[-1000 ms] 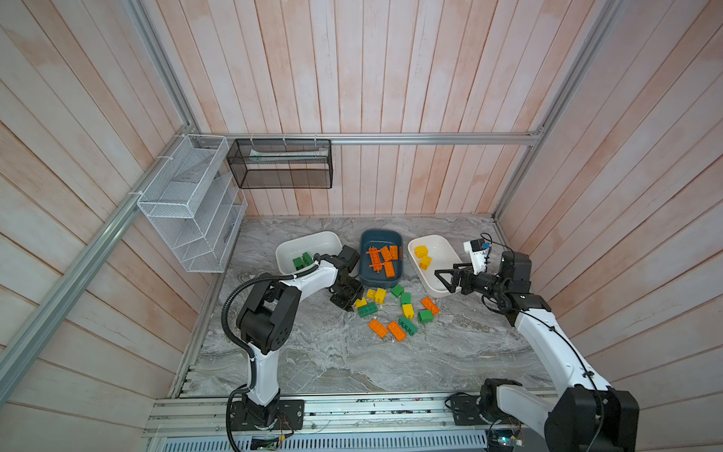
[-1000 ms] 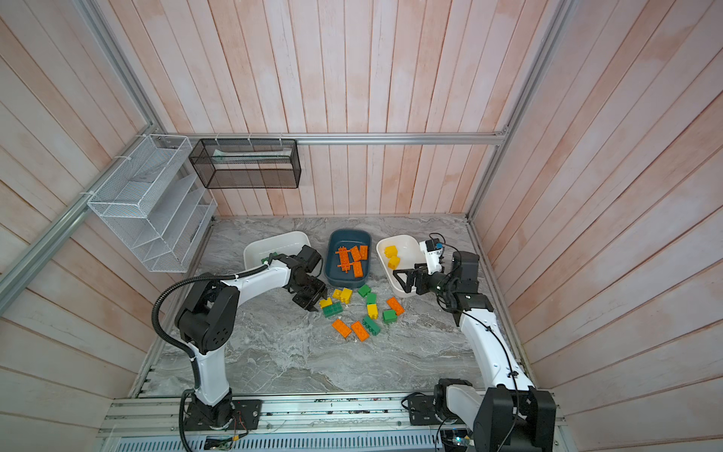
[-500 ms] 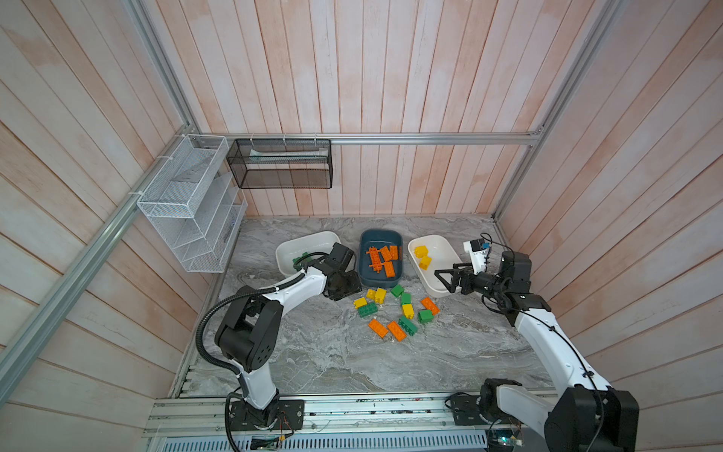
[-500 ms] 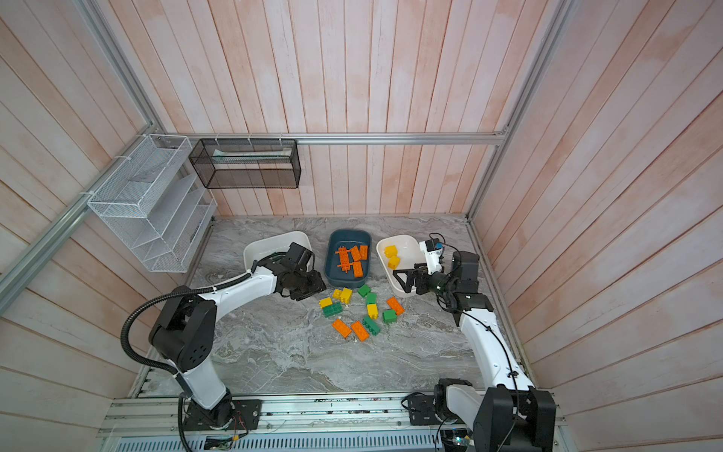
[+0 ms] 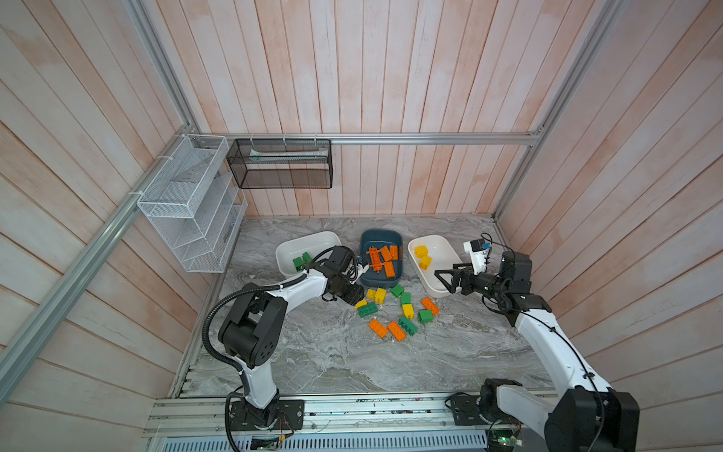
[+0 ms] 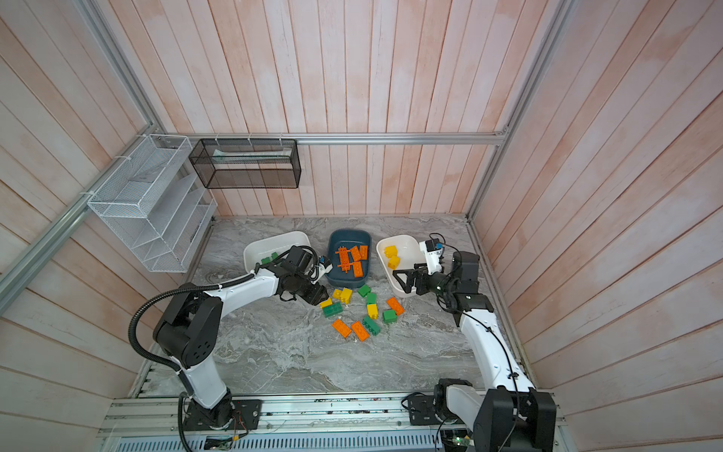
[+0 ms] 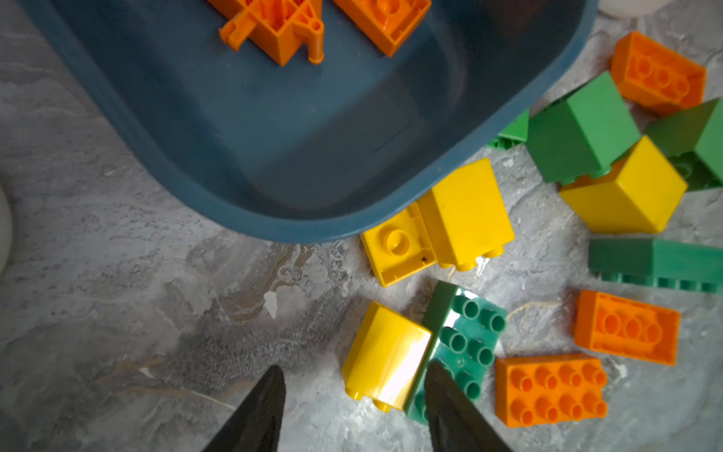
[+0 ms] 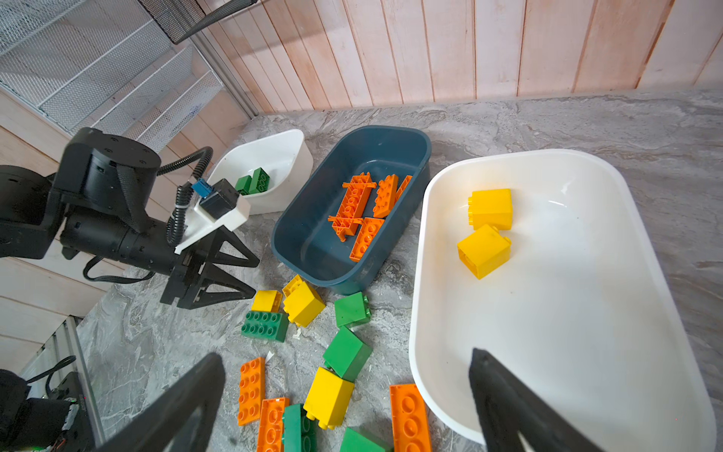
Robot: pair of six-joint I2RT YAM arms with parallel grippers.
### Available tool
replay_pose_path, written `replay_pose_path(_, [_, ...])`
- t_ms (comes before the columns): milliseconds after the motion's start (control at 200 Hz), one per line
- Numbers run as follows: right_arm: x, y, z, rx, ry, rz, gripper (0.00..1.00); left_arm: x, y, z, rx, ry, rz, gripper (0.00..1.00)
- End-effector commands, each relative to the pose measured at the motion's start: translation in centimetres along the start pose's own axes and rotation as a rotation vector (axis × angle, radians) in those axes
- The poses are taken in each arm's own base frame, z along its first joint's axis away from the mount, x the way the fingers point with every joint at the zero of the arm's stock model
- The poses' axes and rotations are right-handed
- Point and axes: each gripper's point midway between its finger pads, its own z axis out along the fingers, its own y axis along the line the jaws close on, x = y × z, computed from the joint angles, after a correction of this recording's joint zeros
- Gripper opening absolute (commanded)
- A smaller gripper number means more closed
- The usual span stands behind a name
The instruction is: Sort the legos into containers by color
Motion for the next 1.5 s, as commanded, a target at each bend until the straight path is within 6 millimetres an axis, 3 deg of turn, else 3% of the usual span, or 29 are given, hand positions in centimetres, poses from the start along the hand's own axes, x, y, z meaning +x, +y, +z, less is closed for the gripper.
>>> replay_pose_path(0, [-0.9, 0.4, -0.4, -0.009, -0.018, -0.019, 0.98, 0.2, -0.1, 1.3, -0.014, 0.006, 0.132, 0.59])
replay_pose_path(120, [-1.1, 0.5, -0.5, -0.012, -0.021, -0.019, 0.98, 1.3, -0.7, 2.1, -0.017, 0.034, 0.169, 0.58])
replay_pose_path(400, [-1.1, 0.6, -0.5, -0.019, -0.02, -0.018, 0.98, 2.4, 0.1, 2.8, -0.077, 0.098, 0.194, 0.58])
replay_pose_path(485, [-1.0, 0.7, -0.6, -0.019, -0.02, -0.02, 0.98, 1.8, -1.2, 2.5, -0.033, 0.072, 0.195, 0.58])
replay_pose_path(635, [-0.9, 0.7, -0.6, -0.012, -0.018, -0.024, 0.98, 2.3, -3.0, 2.7, 0.005, 0.077, 0.203, 0.6])
replay_pose_path(845, [-0.8, 0.6, -0.4, -0.019, -0.014, -0.016, 0.98, 3.3, -0.7, 3.7, -0.097, 0.152, 0.196, 0.6])
replay_pose_path(1010, [-0.8, 0.6, -0.6, -0.012, -0.014, -0.02, 0.98, 3.5, 0.3, 3.8, -0.13, 0.174, 0.187, 0.51])
replay_pose_path(1130, [-0.8, 0.5, -0.6, -0.01, -0.012, -0.02, 0.98, 2.8, -0.4, 3.5, -0.095, 0.151, 0.188, 0.35])
replay_pose_path(1230, [-0.8, 0.5, -0.5, -0.012, -0.011, -0.016, 0.98, 1.8, -1.2, 2.6, -0.072, 0.111, 0.198, 0.3])
replay_pose_path(1355, [-1.0, 0.5, -0.6, -0.001, -0.014, -0.026, 0.98, -1.3, -2.3, -0.4, -0.046, 0.056, 0.163, 0.28])
replay_pose_path(1490, [-1.3, 0.1, -0.5, 0.014, -0.019, -0.033, 0.98, -5.8, -5.0, -4.0, 0.038, -0.035, 0.114, 0.28])
